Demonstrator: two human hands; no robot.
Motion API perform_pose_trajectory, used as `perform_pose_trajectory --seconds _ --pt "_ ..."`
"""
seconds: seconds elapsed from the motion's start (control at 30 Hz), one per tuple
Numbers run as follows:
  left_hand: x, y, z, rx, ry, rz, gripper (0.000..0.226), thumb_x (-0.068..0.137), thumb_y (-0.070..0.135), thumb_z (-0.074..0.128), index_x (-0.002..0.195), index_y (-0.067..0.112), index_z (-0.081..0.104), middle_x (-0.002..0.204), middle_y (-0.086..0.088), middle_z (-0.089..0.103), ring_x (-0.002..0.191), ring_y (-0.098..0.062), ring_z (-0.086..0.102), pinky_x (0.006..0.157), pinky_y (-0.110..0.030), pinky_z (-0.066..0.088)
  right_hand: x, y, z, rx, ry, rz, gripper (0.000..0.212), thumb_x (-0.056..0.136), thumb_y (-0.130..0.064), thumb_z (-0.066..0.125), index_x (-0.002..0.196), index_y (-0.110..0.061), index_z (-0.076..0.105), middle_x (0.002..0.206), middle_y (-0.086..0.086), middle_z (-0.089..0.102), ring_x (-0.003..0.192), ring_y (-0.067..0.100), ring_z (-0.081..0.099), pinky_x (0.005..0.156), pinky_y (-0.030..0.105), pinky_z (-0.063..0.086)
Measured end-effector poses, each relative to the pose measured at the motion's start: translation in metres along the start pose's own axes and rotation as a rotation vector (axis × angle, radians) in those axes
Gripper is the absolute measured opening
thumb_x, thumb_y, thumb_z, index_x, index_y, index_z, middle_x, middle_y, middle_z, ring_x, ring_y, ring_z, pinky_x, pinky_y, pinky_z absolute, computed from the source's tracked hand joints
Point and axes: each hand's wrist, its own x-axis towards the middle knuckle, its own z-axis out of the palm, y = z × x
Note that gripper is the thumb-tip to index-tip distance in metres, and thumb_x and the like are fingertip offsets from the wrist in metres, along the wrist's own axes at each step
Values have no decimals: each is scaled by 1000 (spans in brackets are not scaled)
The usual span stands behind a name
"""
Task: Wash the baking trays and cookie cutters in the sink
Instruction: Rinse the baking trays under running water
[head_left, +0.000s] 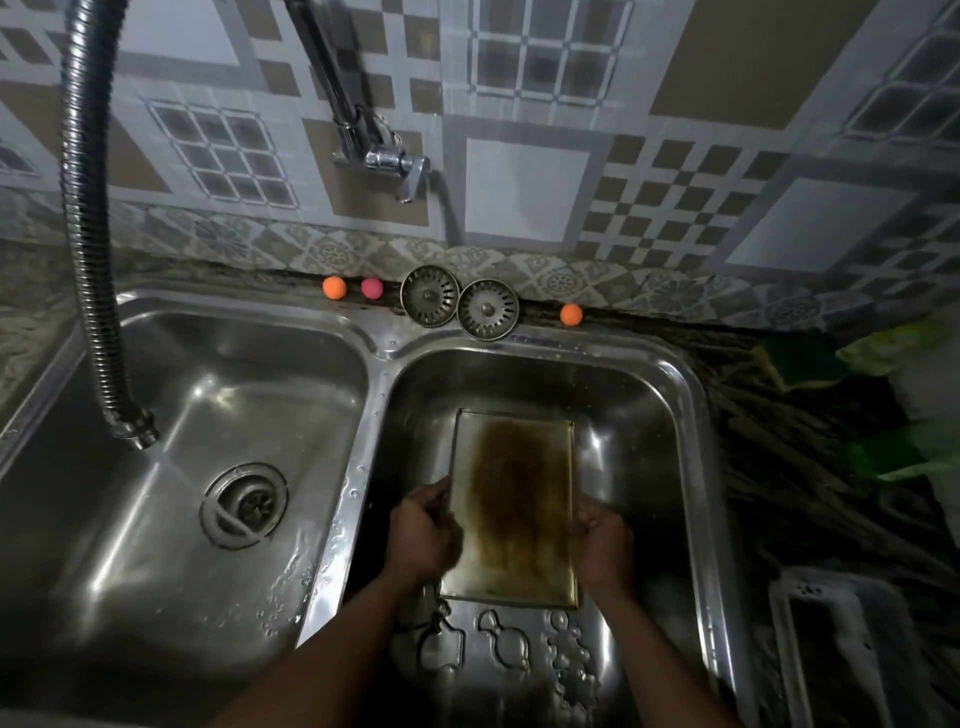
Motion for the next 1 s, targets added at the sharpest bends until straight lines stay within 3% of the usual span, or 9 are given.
perform_pose_trajectory --seconds 0.07,0.2,0.33,0.47,0.53,0.67,0.73,0.87,1.0 --pt "1 -3 1 33 34 9 47 83 -15 55 121 9 67 103 -6 65 79 -14 63 63 -6 48 0 0 -1 28 1 2 38 82 11 58 115 -4 68 110 13 70 106 29 64 90 29 49" --pt "3 -3 2 6 28 -3 46 83 -18 54 121 4 67 94 -2 66 73 -7 61 63 -6 46 4 6 -2 -32 -110 -5 43 87 0 58 129 -9 58 122 11 62 115 28 58 96 29 44" --pt "5 -1 4 87 41 -9 50 81 -15 57 124 7 67 105 0 67 83 -10 63 66 2 41 2 0 0 22 -16 -18 40 84 11 57 113 -11 71 105 8 72 100 27 67 86 33 54" --pt "-5 17 -9 104 62 23 45 86 7 67 131 11 62 122 -8 66 105 -20 66 88 -19 50 2 -14 -5 -10 -43 -53 25 85 -3 63 99 -23 72 90 -1 72 87 21 69 75 36 58" --pt "-14 30 -24 107 120 107 46 86 16 69 131 11 60 124 -8 65 109 -24 65 95 -29 51 -1 -37 -8 -45 -29 -143 21 87 -13 63 98 -30 69 93 -7 67 87 16 67 73 34 57" --pt "-41 57 -66 118 247 308 51 85 18 71 134 15 58 127 -3 63 115 -17 59 97 -17 39 -9 -114 -9 -38 1 -368 20 90 -15 62 109 -21 66 103 -3 64 95 15 62 86 35 52" --pt "-59 71 -90 119 322 440 49 85 22 70 133 22 58 122 3 63 106 -11 60 94 -21 46 -13 -156 -6 1 16 -441 28 89 -17 65 117 -17 65 110 2 65 98 17 64 90 35 53" --pt "-90 99 -143 74 493 686 40 87 17 71 126 22 62 107 9 63 91 -4 59 82 -24 52 -29 -242 -7 146 22 -575 31 90 -12 64 121 -11 63 107 2 67 97 14 64 85 21 46" --pt "-106 120 -194 152 761 924 30 85 2 70 114 10 66 105 -2 64 101 -20 55 95 -24 39 -36 -307 -18 194 104 -662 30 93 -9 58 122 -7 61 93 1 65 84 15 63 68 7 43"
